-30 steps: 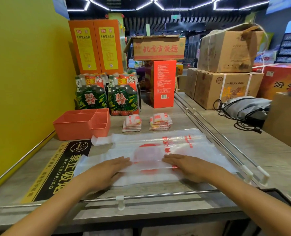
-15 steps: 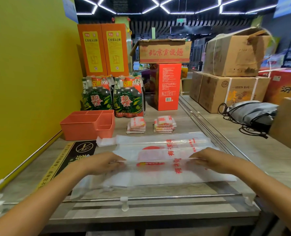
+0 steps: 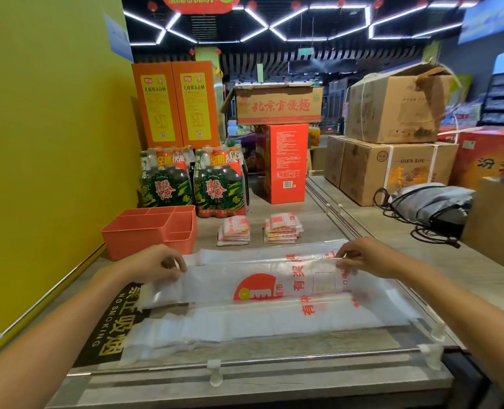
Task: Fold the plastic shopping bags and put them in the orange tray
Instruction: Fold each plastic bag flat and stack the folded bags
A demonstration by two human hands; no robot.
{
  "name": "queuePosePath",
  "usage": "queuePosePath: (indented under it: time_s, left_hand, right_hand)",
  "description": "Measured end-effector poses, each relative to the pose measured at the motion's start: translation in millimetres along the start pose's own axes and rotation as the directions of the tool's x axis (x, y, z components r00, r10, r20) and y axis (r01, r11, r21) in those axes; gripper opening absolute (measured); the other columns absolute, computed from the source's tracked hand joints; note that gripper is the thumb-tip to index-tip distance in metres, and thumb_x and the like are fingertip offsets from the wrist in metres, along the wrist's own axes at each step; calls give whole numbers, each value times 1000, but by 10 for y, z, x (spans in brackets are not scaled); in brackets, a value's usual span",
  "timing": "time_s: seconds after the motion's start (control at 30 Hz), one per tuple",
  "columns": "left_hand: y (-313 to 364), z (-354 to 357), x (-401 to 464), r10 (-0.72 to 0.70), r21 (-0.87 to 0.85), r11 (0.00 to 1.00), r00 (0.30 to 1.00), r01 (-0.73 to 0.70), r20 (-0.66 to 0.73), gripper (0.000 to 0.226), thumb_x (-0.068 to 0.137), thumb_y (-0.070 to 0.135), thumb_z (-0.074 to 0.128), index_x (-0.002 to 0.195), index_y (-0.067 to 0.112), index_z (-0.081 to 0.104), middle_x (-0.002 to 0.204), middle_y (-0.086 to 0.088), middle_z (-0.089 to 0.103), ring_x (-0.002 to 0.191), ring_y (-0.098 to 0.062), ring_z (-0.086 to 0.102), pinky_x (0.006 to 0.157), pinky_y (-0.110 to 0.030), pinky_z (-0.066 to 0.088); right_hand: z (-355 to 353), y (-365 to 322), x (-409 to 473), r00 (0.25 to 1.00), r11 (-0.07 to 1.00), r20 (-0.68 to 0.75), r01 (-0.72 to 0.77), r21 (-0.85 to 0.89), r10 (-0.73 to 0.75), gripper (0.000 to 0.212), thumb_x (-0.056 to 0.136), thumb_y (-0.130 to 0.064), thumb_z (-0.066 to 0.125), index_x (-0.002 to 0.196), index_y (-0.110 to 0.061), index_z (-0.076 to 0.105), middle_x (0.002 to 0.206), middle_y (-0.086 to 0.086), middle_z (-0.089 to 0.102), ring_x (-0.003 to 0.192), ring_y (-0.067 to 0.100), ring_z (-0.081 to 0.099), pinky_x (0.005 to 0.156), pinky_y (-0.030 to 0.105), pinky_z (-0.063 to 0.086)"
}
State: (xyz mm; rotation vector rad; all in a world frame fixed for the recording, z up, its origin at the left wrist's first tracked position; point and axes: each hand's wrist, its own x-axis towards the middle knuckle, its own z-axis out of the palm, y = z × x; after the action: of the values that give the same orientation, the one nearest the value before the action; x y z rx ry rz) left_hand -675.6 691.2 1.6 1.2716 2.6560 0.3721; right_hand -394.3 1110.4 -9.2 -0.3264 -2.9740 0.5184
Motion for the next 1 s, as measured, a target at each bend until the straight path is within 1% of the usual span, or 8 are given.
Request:
queuePosePath:
  time_s: [0.07,0.13,0.23,0.47,0.57,0.67,0.8,1.0]
  left_hand:
    - [-29,5,6,-54,53,997,999,54,4,19,92,24,72,102,40,68,109,14,70,96,1,63,89,-25,53]
    - [41,57,3,-67,170,982,995,77,-68,31,93,29,69,123,37,63,127,14,63,111,-4,59,94,-28,51]
    - [356,203,-30,51,230,973,979,-4,-199,45,99,36,60,142,34,49,148,16,47,135,-8,43,111,-31,41]
    - [1030,851,-67,128,181,972,982,-152,138,73,103,58,25,161,22,-1,168,5,-7,154,-10,-9,117,-22,-7]
    - [962,1032,-14,85,168,979,980,-115,179,74,103,62,18,160,23,-9,166,6,-19,151,-10,-20,121,-29,-11]
    - [855,1106,-14,87,215,968,977,-128,192,86,92,73,5,159,23,-14,164,5,-24,150,-10,-25,122,-31,-12]
    - [793,1159,-7,90,235,963,981,-130,174,76,104,45,31,157,22,-19,163,3,-28,150,-15,-27,123,-36,-13]
    - [857,1200,-49,16,157,986,977,-50,212,79,103,41,34,156,24,-23,163,4,-28,149,-10,-27,123,-34,-13]
  right_hand:
    - [41,5,37,998,997,-39,-41,-61,39,43,84,-59,64,115,-30,70,104,-12,74,89,0,67,86,31,57]
    - [106,-69,61,995,978,-93,-56,-202,38,42,92,-44,67,131,-30,62,132,-10,64,115,8,60,101,30,49]
    - [298,-323,124,981,945,-165,40,-326,-98,55,97,-33,64,149,-29,44,155,-7,42,143,15,37,119,35,30]
    - [780,-1188,168,926,925,148,364,-113,-346,60,103,-58,36,156,-29,32,164,-6,28,149,12,24,124,37,21]
    - [957,-1355,245,916,932,219,357,-57,-337,87,92,-80,19,159,-23,24,166,-1,21,153,15,15,125,42,17]
    - [1039,-1531,286,905,932,247,363,-21,-347,80,99,-70,26,161,-21,14,168,3,16,155,18,9,126,39,10]
    - [1120,-1732,316,895,933,281,361,-5,-345,80,100,-68,24,162,-22,4,169,-1,2,155,13,-2,127,39,1]
    - [1238,-1969,371,899,969,371,248,3,-231,90,95,-77,16,161,-20,-7,169,-1,-9,155,13,-9,125,36,-2]
